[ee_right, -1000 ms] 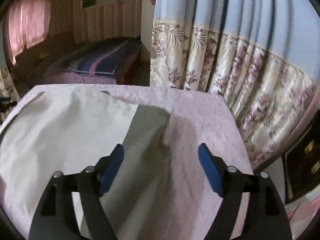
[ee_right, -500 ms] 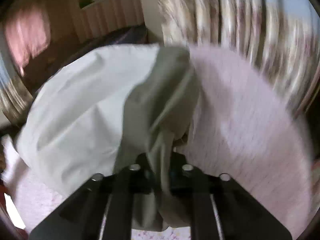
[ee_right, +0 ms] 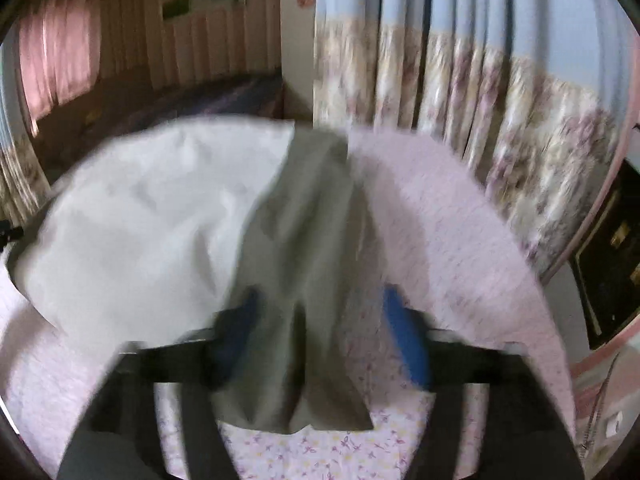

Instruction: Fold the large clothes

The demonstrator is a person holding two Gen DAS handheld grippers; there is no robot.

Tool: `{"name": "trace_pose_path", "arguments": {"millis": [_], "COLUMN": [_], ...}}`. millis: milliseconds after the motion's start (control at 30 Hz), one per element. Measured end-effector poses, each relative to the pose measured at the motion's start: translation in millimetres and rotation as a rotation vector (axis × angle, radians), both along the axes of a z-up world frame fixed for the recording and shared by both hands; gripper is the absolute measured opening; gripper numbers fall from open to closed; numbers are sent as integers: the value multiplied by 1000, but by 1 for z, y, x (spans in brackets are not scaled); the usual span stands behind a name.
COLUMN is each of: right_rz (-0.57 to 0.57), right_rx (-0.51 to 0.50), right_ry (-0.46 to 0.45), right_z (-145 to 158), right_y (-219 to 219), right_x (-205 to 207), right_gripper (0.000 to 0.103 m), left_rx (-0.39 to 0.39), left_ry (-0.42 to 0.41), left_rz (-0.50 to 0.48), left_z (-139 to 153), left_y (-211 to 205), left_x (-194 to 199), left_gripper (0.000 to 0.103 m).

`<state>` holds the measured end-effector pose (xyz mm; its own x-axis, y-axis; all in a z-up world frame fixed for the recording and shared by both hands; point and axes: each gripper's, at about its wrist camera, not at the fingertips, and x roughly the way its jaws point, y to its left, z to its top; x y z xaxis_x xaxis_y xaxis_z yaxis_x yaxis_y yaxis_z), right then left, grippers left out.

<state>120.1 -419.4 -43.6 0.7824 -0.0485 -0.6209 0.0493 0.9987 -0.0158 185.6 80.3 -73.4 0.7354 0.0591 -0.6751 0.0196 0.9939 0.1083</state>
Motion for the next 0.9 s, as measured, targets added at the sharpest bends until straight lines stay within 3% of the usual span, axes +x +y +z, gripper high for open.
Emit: {"name": "trace_pose_path", "arguments": {"millis": [167, 267, 467, 500, 533, 600, 667, 900], "right_rz": [51, 90, 138, 145, 153, 157, 141, 141], "right_rx": [40, 39, 36, 28, 25, 22, -25, -44], "right_ry": [-107, -74, -10, 7, 43, 97, 128, 206], "right_z": [24, 12, -6, -11, -16, -26, -38, -62], "right_y": [43, 70, 99, 99, 100, 99, 96, 84], "right_x": [6, 27, 46, 48, 51, 57, 63, 78], "right_gripper": [75, 75, 73, 61, 37, 24, 24, 22], "left_rx": [-91, -143, -187, -200, -201, -148, -123, -59], "left_ry": [-5, 2, 111, 122, 125, 153, 200, 194], "left_rz": [-23, -123, -185, -198, -210, -189, -165, -172], "left_z": [31, 33, 3, -5, -12, -32, -58, -78], "left_y": [-30, -76, -143, -151, -159, -172, -180, -192], "left_x": [3, 9, 35, 36, 37, 44, 54, 62], "left_gripper": [100, 100, 100, 100, 100, 100, 100, 100]}}
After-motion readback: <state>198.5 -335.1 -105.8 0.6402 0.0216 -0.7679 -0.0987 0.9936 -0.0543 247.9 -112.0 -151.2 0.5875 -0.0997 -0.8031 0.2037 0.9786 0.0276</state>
